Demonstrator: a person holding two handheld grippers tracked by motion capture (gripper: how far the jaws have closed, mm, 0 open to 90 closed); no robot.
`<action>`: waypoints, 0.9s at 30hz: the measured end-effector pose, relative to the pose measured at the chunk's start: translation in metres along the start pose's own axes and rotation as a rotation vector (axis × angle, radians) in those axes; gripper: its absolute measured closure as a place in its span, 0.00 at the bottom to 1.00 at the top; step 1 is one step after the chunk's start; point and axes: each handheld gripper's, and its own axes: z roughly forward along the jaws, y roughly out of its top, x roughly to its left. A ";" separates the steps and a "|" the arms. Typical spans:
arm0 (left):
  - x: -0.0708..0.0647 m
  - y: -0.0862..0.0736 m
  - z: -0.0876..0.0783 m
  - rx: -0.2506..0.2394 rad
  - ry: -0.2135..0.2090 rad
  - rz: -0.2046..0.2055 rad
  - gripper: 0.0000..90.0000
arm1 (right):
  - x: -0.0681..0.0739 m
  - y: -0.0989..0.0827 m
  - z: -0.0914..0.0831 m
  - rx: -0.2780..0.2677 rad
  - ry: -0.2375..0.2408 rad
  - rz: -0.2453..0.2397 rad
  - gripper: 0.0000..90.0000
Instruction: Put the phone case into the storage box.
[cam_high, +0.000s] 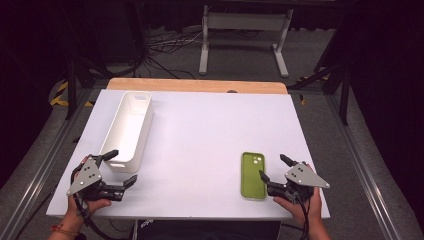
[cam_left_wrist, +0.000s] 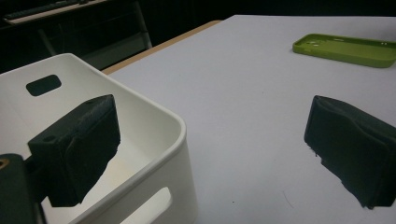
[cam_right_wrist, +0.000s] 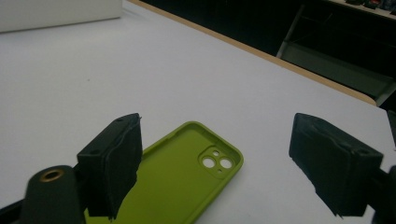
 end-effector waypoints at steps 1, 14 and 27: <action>0.000 0.000 0.000 -0.003 0.006 0.004 0.05 | 0.000 0.000 0.002 0.016 0.007 -0.001 0.20; -0.003 0.000 0.000 0.000 -0.026 0.002 0.05 | -0.013 0.007 0.015 0.195 0.011 0.092 0.19; -0.004 0.000 0.001 0.008 -0.043 -0.017 0.05 | -0.040 0.038 0.051 0.511 0.017 0.184 0.22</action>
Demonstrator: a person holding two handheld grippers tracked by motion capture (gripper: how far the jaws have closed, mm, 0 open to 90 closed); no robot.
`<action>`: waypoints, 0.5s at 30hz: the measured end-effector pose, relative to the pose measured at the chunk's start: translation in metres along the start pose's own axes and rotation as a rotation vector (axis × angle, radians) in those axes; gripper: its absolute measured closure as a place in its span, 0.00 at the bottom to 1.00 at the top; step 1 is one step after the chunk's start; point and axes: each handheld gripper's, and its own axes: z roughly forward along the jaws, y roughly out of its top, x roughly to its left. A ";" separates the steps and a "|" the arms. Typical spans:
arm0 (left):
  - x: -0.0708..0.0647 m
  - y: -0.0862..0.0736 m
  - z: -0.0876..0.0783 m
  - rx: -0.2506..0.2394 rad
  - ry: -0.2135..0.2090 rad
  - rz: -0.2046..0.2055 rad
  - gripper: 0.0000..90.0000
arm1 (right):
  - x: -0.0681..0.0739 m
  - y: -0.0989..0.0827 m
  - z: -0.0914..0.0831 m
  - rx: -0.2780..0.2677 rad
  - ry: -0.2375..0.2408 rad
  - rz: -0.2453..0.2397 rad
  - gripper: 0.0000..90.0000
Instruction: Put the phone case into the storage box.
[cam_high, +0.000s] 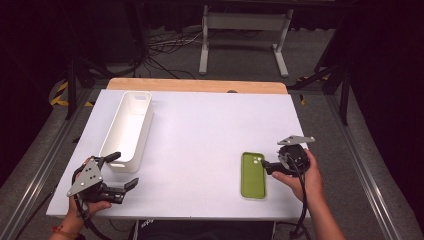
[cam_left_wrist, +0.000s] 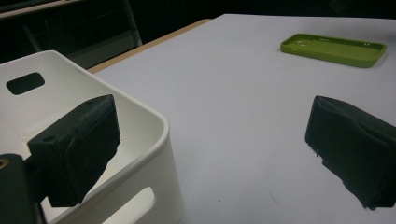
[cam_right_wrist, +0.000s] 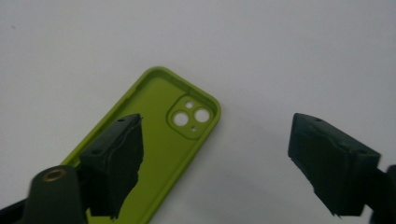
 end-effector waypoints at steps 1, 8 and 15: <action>0.000 0.000 0.000 0.000 0.000 0.000 0.05 | 0.000 0.004 0.004 0.042 0.009 -0.002 0.23; -0.003 0.000 0.002 0.007 -0.023 0.001 0.05 | -0.009 0.029 0.034 0.210 0.083 0.035 0.37; -0.004 0.000 0.004 0.012 -0.032 -0.005 0.05 | -0.018 0.035 0.056 0.323 0.095 0.061 0.50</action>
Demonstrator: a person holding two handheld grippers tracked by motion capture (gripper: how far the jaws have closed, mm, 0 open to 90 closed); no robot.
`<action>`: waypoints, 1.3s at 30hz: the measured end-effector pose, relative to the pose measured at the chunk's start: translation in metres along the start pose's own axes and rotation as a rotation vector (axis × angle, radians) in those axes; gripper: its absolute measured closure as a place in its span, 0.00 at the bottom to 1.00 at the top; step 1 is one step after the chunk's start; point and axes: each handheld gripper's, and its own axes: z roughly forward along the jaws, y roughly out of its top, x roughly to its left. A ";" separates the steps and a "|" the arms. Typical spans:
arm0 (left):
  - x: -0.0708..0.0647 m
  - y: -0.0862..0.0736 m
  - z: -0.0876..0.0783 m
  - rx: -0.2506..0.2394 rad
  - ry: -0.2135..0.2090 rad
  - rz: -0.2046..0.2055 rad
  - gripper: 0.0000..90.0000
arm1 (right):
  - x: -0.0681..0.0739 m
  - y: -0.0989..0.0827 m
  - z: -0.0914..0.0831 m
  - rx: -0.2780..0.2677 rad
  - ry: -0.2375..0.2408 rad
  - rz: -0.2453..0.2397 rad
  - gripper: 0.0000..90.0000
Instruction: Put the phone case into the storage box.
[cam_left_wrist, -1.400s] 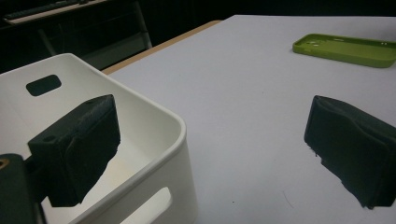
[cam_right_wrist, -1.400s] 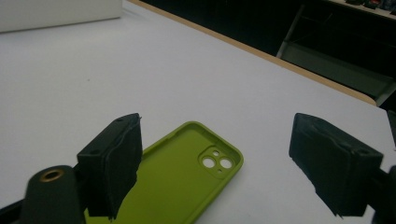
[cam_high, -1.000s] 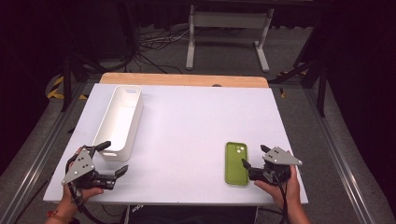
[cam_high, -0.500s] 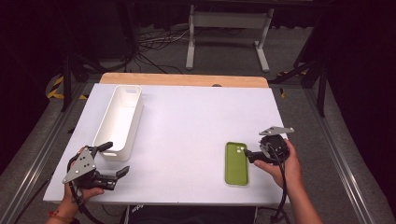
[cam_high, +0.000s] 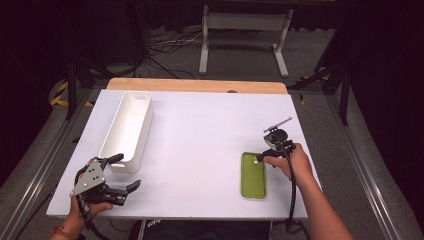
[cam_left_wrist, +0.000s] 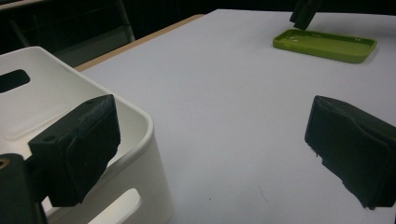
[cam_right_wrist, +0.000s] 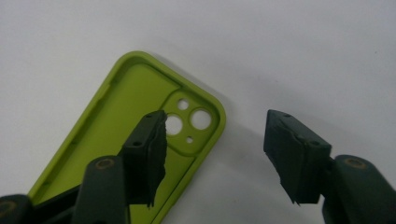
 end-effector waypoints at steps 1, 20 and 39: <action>0.000 0.000 0.001 -0.006 0.000 -0.001 0.05 | 0.000 0.000 0.000 0.000 0.000 0.000 0.50; -0.001 0.000 0.002 0.025 -0.011 0.006 0.06 | 0.000 0.002 0.011 0.024 -0.031 0.040 0.91; -0.003 0.000 0.003 0.034 -0.013 0.020 0.06 | 0.006 -0.007 0.012 -0.061 -0.097 0.023 0.95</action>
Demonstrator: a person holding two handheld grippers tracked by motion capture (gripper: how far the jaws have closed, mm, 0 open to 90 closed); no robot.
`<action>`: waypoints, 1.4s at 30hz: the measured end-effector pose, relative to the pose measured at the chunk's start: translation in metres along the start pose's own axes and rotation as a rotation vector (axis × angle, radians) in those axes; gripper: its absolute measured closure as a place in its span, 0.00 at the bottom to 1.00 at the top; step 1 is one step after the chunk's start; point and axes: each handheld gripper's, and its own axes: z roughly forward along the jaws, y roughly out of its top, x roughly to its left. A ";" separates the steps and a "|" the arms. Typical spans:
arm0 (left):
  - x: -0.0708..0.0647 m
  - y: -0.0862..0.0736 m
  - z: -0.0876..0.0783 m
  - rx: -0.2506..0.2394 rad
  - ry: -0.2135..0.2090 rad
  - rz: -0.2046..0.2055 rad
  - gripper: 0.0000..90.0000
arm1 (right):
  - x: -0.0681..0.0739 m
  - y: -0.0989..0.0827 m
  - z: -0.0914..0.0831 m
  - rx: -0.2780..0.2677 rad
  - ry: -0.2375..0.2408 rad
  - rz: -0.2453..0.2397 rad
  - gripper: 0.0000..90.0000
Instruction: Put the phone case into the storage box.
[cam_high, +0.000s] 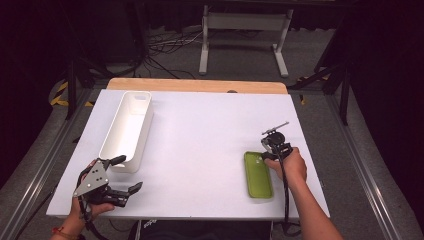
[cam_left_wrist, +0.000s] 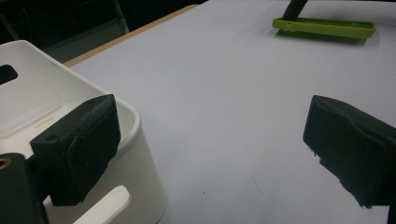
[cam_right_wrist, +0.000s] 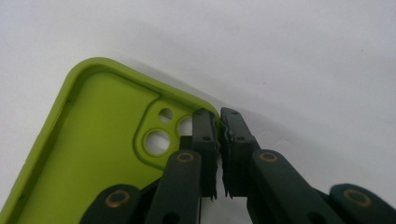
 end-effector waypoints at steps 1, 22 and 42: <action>0.000 0.000 0.001 0.002 0.000 0.001 0.06 | 0.000 -0.002 -0.001 -0.016 0.001 -0.002 0.95; -0.002 0.004 0.003 -0.006 -0.012 0.001 0.05 | 0.014 -0.023 -0.049 -0.404 -0.070 -0.038 0.96; -0.009 0.037 0.020 -0.008 0.065 -0.012 0.09 | 0.044 -0.025 -0.065 -0.657 -0.079 -0.071 0.96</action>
